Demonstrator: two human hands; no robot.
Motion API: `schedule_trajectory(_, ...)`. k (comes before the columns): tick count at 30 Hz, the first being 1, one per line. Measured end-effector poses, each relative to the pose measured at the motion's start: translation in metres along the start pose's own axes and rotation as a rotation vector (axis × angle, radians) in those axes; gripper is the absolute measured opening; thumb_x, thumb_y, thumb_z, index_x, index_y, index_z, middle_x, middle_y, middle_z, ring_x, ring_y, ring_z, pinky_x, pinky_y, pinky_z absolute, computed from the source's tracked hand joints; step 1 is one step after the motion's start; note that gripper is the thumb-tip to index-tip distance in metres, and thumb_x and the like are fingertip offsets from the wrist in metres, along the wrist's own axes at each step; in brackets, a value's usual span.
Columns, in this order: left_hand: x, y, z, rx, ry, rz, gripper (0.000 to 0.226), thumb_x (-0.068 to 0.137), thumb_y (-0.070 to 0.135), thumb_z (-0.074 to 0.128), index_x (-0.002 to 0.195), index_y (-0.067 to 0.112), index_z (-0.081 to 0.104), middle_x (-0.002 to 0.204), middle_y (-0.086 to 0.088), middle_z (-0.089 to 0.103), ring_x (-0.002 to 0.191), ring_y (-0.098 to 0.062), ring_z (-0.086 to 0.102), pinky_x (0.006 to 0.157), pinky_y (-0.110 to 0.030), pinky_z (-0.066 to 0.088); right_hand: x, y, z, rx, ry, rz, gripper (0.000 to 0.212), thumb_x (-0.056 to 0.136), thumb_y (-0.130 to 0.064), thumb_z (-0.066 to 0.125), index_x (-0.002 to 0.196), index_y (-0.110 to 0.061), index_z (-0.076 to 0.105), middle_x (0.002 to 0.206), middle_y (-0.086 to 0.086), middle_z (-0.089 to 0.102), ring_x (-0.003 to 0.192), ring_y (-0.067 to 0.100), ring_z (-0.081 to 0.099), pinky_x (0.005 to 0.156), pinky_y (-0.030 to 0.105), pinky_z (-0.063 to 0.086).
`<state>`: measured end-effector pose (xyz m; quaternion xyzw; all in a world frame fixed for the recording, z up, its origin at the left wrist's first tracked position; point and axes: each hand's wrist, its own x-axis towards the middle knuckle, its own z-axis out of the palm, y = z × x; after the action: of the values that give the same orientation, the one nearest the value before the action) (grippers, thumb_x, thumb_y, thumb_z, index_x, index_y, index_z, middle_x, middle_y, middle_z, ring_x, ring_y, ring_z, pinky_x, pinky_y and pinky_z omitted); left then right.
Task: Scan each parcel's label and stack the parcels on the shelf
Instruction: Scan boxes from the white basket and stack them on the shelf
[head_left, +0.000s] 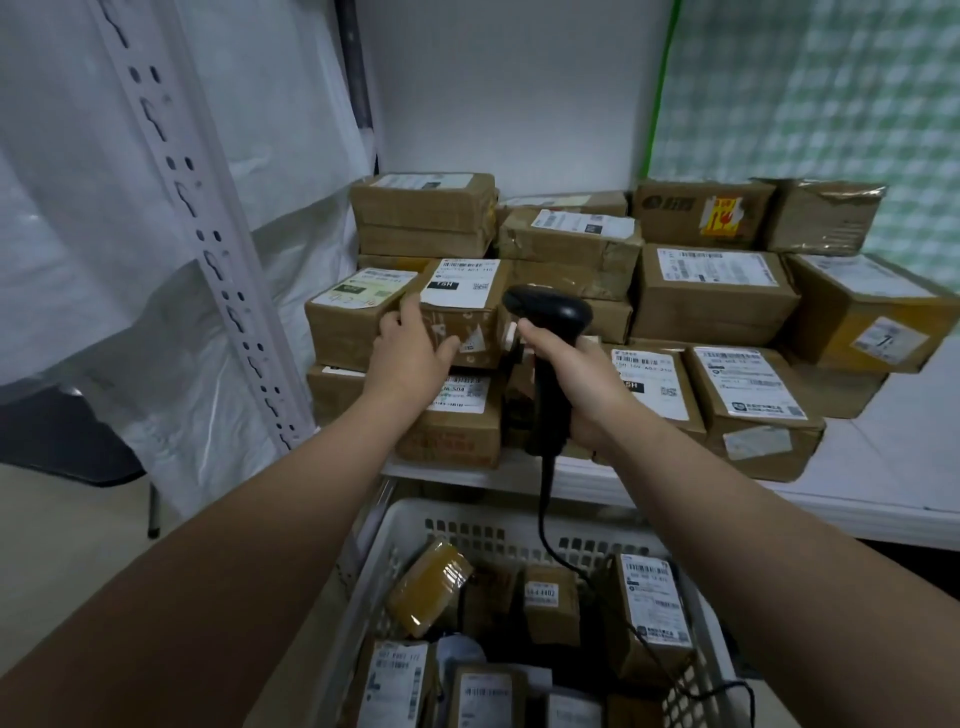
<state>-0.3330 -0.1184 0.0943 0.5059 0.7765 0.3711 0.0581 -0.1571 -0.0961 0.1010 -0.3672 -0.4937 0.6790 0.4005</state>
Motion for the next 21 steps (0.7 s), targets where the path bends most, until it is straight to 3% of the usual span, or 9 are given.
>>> schedule_trajectory(3, 0.002, 0.004, -0.002, -0.165, -0.011, -0.032, 0.061, 0.094, 0.033, 0.057, 0.147, 0.019, 0.028, 0.142, -0.015, 0.034, 0.124, -0.031, 0.045, 0.098, -0.033, 0.037, 0.017, -0.003, 0.013, 0.037, 0.014, 0.051, 0.032, 0.087, -0.036, 0.070, 0.115, -0.023, 0.065, 0.105, 0.002, 0.073, 0.097, 0.024, 0.069, 0.087, 0.042, 0.054)
schedule_trajectory(8, -0.006, 0.002, -0.006, -0.231, 0.055, 0.094, 0.048, 0.092, 0.026, 0.062, 0.136, 0.021, 0.043, 0.130, -0.003, 0.035, 0.108, -0.014, 0.047, 0.088, -0.019, 0.035, 0.027, 0.003, 0.018, 0.113, 0.059, -0.002, 0.037, 0.088, -0.032, 0.069, 0.123, -0.022, 0.061, 0.109, 0.004, 0.071, 0.101, 0.022, 0.066, 0.079, 0.035, 0.051)
schedule_trajectory(12, -0.024, -0.001, -0.001, -0.300, 0.097, 0.248, 0.048, 0.091, 0.015, 0.063, 0.134, 0.020, 0.044, 0.119, 0.007, 0.034, 0.098, -0.004, 0.051, 0.080, -0.007, 0.042, 0.028, 0.006, 0.009, 0.240, 0.086, -0.047, 0.037, 0.088, -0.030, 0.070, 0.123, -0.021, 0.062, 0.109, 0.005, 0.073, 0.101, 0.024, 0.069, 0.089, 0.046, 0.054)
schedule_trajectory(17, -0.025, 0.006, 0.006, -0.269, 0.049, 0.363, 0.064, 0.093, 0.013, 0.060, 0.148, 0.020, 0.029, 0.119, 0.007, 0.028, 0.096, -0.002, 0.049, 0.090, -0.015, 0.044, 0.040, -0.008, 0.006, 0.240, 0.121, -0.112, 0.039, 0.089, -0.029, 0.069, 0.125, -0.019, 0.059, 0.111, 0.006, 0.072, 0.102, 0.024, 0.070, 0.085, 0.044, 0.056)
schedule_trajectory(19, -0.020, 0.012, 0.007, -0.086, -0.019, 0.483, 0.062, 0.095, 0.017, 0.057, 0.149, 0.019, 0.029, 0.121, 0.001, 0.034, 0.105, -0.010, 0.048, 0.094, -0.021, 0.043, 0.047, -0.016, 0.005, 0.141, 0.157, -0.100, 0.040, 0.089, -0.031, 0.069, 0.125, -0.018, 0.059, 0.108, 0.006, 0.072, 0.101, 0.026, 0.069, 0.081, 0.041, 0.057)
schedule_trajectory(21, -0.007, 0.014, 0.011, 0.195, 0.011, 0.555, 0.052, 0.095, 0.022, 0.057, 0.144, 0.020, 0.041, 0.131, -0.009, 0.036, 0.120, -0.023, 0.040, 0.103, -0.036, 0.038, 0.051, -0.024, 0.001, 0.068, 0.163, -0.066, 0.038, 0.089, -0.032, 0.068, 0.123, -0.017, 0.059, 0.102, 0.007, 0.072, 0.094, 0.026, 0.071, 0.072, 0.037, 0.057)
